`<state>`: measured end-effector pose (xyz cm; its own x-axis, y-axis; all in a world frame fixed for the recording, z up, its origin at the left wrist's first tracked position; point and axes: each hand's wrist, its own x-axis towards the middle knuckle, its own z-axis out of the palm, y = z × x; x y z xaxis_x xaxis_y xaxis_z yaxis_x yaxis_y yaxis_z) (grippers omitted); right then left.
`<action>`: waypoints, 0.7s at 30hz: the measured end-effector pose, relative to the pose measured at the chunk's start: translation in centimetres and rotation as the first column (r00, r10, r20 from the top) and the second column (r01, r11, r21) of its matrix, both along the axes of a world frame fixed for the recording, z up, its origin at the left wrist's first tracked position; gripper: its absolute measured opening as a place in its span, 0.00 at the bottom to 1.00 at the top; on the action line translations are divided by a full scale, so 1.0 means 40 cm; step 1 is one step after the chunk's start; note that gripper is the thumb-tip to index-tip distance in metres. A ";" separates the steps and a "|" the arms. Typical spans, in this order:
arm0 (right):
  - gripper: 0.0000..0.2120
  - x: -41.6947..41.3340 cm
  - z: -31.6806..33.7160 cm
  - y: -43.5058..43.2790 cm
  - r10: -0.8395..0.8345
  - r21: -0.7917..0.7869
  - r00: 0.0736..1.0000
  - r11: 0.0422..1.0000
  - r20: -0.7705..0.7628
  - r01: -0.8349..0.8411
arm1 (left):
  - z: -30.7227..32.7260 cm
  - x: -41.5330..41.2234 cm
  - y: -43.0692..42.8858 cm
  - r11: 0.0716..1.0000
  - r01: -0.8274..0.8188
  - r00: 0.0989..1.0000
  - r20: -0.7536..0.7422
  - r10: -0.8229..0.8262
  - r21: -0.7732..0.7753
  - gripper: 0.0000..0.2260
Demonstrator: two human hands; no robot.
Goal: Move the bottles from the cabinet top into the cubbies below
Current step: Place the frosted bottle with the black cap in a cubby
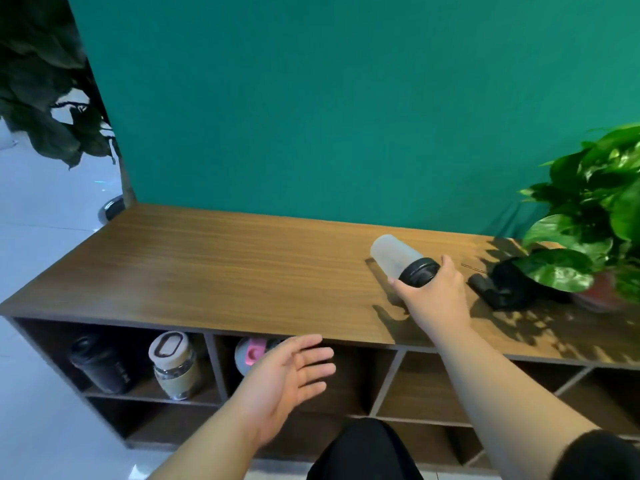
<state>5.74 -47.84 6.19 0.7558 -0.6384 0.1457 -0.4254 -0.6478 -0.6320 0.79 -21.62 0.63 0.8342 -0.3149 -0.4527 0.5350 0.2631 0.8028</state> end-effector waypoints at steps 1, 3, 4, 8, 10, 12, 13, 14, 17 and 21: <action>0.55 0.007 -0.008 -0.004 -0.011 0.060 1.000 0.998 -0.001 0.011 | 0.019 -0.001 -0.004 1.000 -0.010 1.000 0.013 0.010 -0.005 0.17; 0.51 0.017 -0.020 -0.008 -0.046 0.153 0.999 0.987 0.008 0.044 | 0.052 -0.006 -0.009 0.999 -0.028 0.999 0.025 0.029 -0.019 0.16; 0.48 0.020 -0.023 -0.008 -0.058 0.174 0.998 0.983 0.007 0.055 | 0.065 -0.010 -0.010 0.999 -0.035 0.999 0.028 0.036 -0.033 0.16; 0.47 -0.001 -0.012 0.013 -0.063 0.181 0.996 0.982 0.060 0.051 | 0.082 -0.026 -0.012 0.997 -0.041 0.999 0.030 0.043 -0.058 0.16; 0.48 -0.037 0.004 0.036 0.023 0.158 0.993 0.987 0.114 -0.041 | 0.077 -0.033 -0.011 0.997 -0.044 0.999 0.009 0.045 -0.069 0.17; 0.47 -0.089 0.018 0.069 0.168 0.119 0.965 0.974 0.201 -0.194 | 0.062 -0.041 -0.003 0.997 -0.042 0.999 -0.010 0.041 -0.066 0.18; 0.47 -0.123 0.029 0.090 0.257 0.093 0.937 0.954 0.236 -0.285 | 0.052 -0.044 0.002 0.997 -0.048 0.999 -0.026 0.046 -0.067 0.18; 0.47 -0.157 0.040 0.110 0.355 0.061 0.902 0.923 0.244 -0.380 | 0.043 -0.048 0.007 0.995 -0.064 0.997 -0.049 0.060 -0.072 0.19; 0.49 -0.261 0.062 0.161 0.633 0.007 0.765 0.770 0.122 -0.638 | 0.002 -0.067 0.026 0.982 -0.156 0.981 -0.137 0.141 -0.105 0.22; 0.50 -0.339 0.035 0.195 0.795 -0.049 0.566 0.570 -0.221 -0.820 | -0.073 -0.114 0.048 0.972 -0.203 0.955 -0.244 0.169 -0.122 0.25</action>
